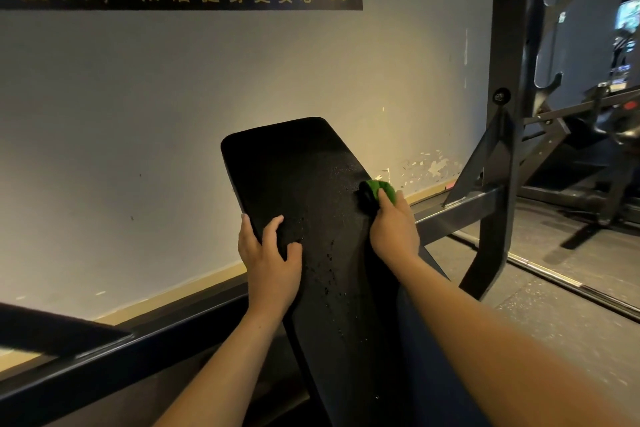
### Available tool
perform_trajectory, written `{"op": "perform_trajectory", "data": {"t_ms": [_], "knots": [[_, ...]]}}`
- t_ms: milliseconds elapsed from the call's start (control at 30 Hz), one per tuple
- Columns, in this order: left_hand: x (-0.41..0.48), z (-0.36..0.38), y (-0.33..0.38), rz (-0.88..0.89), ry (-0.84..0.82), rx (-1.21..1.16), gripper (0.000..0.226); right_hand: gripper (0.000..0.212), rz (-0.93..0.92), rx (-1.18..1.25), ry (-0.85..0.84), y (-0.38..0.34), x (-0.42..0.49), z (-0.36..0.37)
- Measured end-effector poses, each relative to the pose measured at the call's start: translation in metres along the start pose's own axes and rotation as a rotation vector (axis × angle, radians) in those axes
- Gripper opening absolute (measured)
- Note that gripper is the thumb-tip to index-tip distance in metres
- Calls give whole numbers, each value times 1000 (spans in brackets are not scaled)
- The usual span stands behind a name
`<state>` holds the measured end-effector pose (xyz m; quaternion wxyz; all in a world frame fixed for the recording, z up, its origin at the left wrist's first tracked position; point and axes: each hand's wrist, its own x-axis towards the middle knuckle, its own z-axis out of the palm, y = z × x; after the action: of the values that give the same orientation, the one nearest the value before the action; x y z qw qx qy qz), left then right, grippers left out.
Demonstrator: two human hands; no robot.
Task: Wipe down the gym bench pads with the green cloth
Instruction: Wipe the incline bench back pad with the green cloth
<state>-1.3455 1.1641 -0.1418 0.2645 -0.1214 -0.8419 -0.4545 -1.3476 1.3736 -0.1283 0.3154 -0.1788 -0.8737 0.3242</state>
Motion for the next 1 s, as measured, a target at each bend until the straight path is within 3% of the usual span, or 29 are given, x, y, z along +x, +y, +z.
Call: {"op": "perform_trajectory", "data": {"t_ms": [200, 400, 567, 700, 833, 1000], "knots": [[-3, -2, 3, 14, 5, 27, 56, 60, -100, 27, 31, -33, -22, 16], [-4, -3, 4, -8, 34, -24, 75, 54, -418, 30, -38, -66, -53, 38], [-13, -5, 7, -40, 16, 4, 70, 53, -559, -82, -66, -60, -52, 34], [-22, -5, 8, -56, 15, 8, 67, 62, -360, -193, 12, -31, -34, 14], [-24, -3, 7, -50, 18, 57, 65, 61, -90, -133, 13, 2, -24, -7], [-24, -1, 6, -36, 21, 84, 66, 64, -25, -29, 8, -5, -31, -3]]}}
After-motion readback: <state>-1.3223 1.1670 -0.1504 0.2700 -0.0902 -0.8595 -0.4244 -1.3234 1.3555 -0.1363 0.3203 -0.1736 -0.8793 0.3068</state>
